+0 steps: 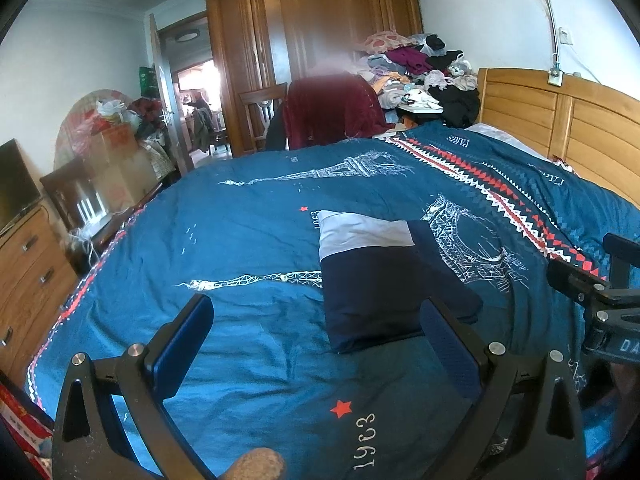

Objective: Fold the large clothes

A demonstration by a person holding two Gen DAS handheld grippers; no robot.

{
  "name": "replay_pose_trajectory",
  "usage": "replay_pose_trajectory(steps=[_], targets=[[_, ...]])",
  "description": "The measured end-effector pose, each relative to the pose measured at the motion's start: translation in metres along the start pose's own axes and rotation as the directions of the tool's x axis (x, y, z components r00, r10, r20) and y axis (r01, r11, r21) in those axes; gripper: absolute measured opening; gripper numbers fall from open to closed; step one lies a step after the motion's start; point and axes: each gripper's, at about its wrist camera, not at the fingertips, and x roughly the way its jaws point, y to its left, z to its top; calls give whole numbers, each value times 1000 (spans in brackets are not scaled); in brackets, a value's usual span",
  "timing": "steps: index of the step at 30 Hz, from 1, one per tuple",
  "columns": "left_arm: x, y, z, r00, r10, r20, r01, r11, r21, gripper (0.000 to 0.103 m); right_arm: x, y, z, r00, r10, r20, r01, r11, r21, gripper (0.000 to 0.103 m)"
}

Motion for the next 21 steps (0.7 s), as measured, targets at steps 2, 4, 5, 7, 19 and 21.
replay_pose_trajectory(steps=[2,4,5,7,19,21], targets=[[0,1,0,1000,-2,-2,2,1000,2,103,1,-1,-1,1000,3,-10,-3,1000,5,103],[0,0,-1,1000,1,-1,-1,1000,4,103,2,-2,-2,1000,7,-13,-7,1000,6,103],[-1,1,-1,1000,1,0,-1,1000,5,103,2,-2,-3,1000,9,-19,-9,1000,5,103],[-1,2,0,1000,3,4,-3,1000,3,103,2,-2,-3,1000,16,-23,-16,1000,6,103],[-1,-2,5,1000,-2,2,2,1000,13,103,6,-3,-7,999,7,-52,-6,1000,9,103],[-1,-3,6,1000,-3,3,2,1000,10,103,6,-2,-7,998,10,-57,-9,1000,7,103]])
